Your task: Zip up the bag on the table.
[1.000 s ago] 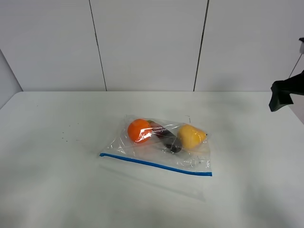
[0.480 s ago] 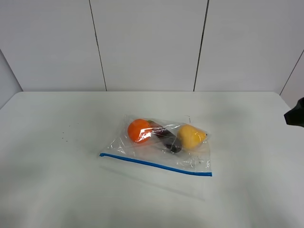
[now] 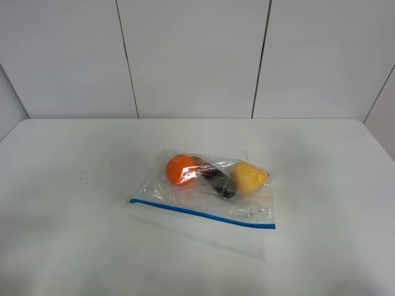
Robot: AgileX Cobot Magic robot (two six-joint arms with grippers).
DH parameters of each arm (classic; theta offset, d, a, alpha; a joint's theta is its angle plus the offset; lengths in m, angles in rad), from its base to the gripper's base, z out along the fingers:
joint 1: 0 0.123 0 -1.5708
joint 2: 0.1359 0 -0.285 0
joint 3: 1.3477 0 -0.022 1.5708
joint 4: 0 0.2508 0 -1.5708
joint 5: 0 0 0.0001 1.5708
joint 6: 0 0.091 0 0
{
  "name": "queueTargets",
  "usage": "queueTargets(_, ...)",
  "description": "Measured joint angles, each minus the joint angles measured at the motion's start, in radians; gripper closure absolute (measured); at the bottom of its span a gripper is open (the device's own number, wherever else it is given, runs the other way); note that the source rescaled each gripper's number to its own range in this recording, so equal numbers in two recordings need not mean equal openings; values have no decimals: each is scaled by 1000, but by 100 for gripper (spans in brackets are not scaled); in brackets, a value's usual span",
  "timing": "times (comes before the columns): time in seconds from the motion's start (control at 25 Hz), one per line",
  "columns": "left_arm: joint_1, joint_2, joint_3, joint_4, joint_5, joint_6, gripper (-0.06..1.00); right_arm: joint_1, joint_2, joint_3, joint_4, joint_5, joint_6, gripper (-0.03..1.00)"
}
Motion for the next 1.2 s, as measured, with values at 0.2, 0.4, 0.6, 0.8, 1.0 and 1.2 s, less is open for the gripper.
queueTargets(0.2, 0, 0, 0, 0, 0, 0, -6, 0, -6, 2, 3, 55, 113, -3)
queueTargets(0.4, 0, 0, 0, 0, 0, 0, -6, 0, -6, 2, -11, 94, 143, -3)
queueTargets(0.6, 0, 0, 0, 0, 0, 0, -6, 0, -44, 9, -20, 104, 139, -3)
queueTargets(0.8, 0, 0, 0, 0, 0, 0, -6, 0, -146, 67, -34, 93, 117, -3)
queueTargets(1.0, 0, 0, 0, 0, -1, 0, -6, 0, -287, 115, -34, 79, 106, -3)
queueTargets(1.2, 0, 0, 0, 0, -1, 0, -6, 0, -406, 139, -41, 78, 103, -3)
